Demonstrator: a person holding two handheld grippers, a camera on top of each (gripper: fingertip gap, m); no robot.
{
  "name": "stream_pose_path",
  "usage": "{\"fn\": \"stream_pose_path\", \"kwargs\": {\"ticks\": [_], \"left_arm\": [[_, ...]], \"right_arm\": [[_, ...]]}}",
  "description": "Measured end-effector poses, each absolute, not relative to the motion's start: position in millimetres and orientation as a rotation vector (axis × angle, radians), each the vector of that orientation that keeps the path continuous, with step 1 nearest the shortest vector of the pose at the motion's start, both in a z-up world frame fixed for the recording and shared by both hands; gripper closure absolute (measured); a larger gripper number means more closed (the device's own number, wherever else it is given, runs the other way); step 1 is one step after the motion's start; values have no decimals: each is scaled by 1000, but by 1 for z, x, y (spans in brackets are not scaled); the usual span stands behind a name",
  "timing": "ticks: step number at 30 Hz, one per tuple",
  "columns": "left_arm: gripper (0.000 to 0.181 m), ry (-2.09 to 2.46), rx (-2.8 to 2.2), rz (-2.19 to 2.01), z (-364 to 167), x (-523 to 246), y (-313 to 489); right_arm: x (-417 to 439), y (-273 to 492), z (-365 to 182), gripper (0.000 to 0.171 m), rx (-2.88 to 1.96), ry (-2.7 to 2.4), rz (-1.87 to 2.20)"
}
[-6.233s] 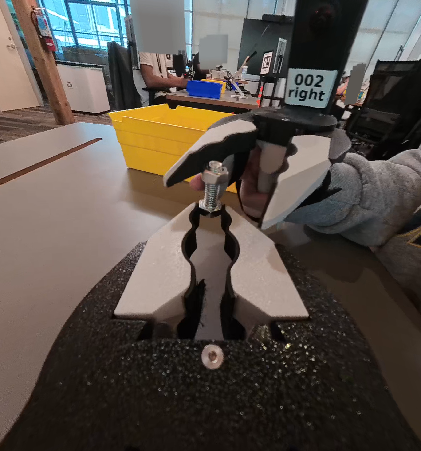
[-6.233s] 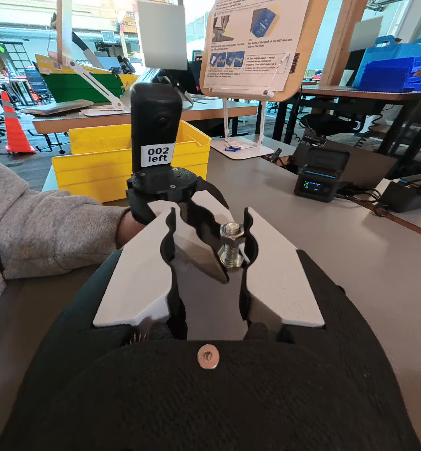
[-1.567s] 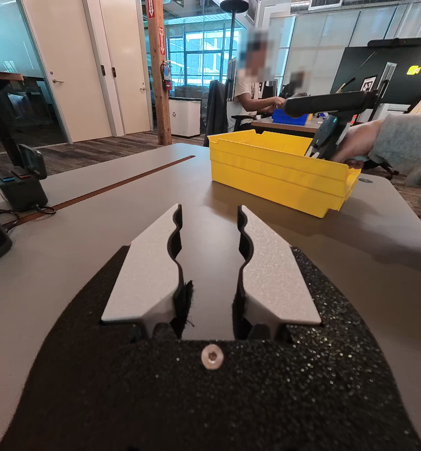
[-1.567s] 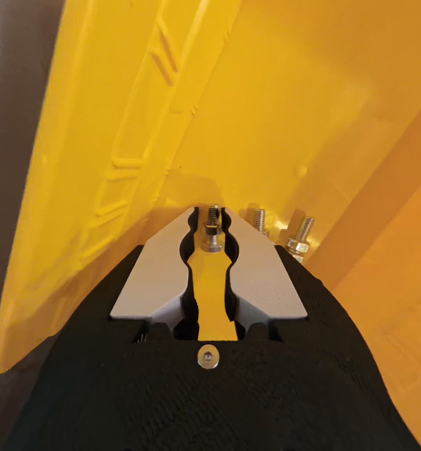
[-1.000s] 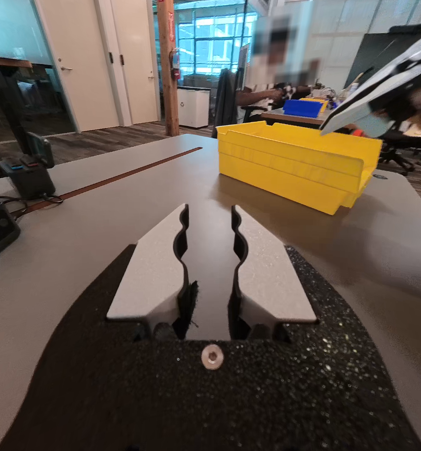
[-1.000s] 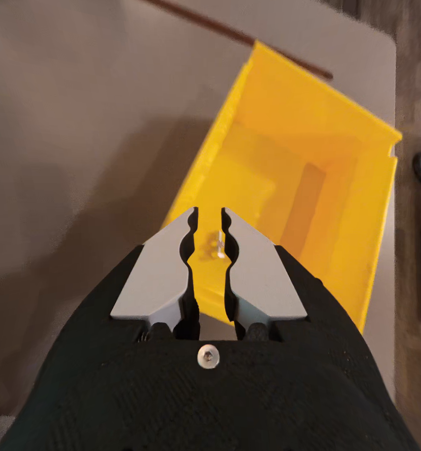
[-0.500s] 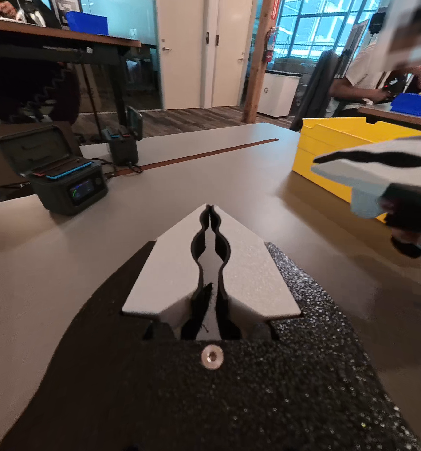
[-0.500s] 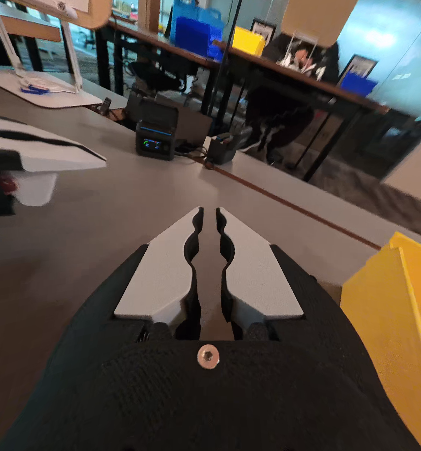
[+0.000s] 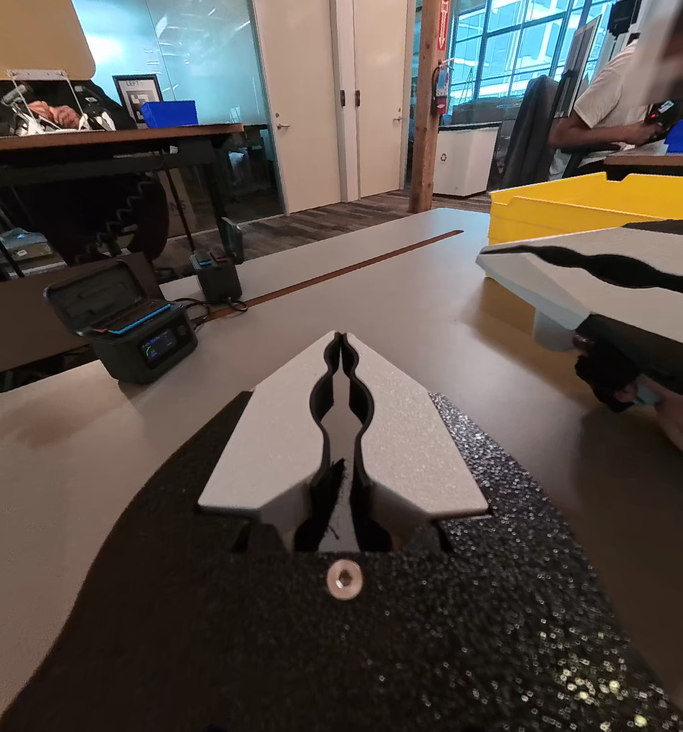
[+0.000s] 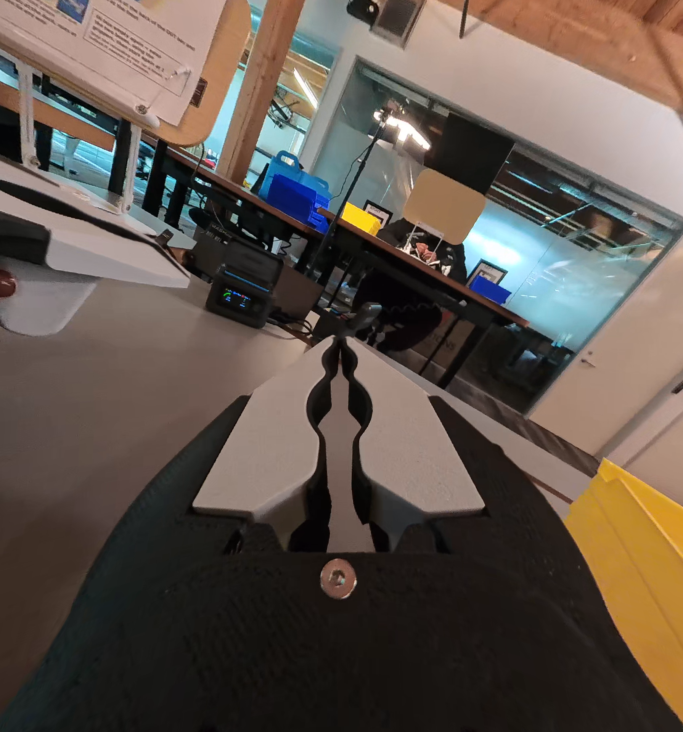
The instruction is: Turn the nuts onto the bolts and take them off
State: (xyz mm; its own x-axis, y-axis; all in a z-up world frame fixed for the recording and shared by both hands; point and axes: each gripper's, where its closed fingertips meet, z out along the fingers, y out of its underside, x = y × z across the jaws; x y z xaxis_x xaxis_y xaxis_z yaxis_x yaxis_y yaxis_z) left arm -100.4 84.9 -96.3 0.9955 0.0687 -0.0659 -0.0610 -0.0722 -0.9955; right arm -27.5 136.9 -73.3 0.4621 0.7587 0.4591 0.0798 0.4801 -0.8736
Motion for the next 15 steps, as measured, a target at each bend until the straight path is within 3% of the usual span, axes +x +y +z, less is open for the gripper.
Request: {"fn": "stream_pose_path", "kwargs": {"ticks": [3,8,15], "left_arm": [[181,-36,-1621,125,-84,-103,76],[181,-43,-1502,3,-12,-84,22],[138,-263,-1667,13,34,-156,-82]], "right_arm": [[-27,136,-75,171,-1006,-1027,531],[-27,134,-74,171,-998,-1034,552],[-23,138,-72,171,-1033,-991,611]]}}
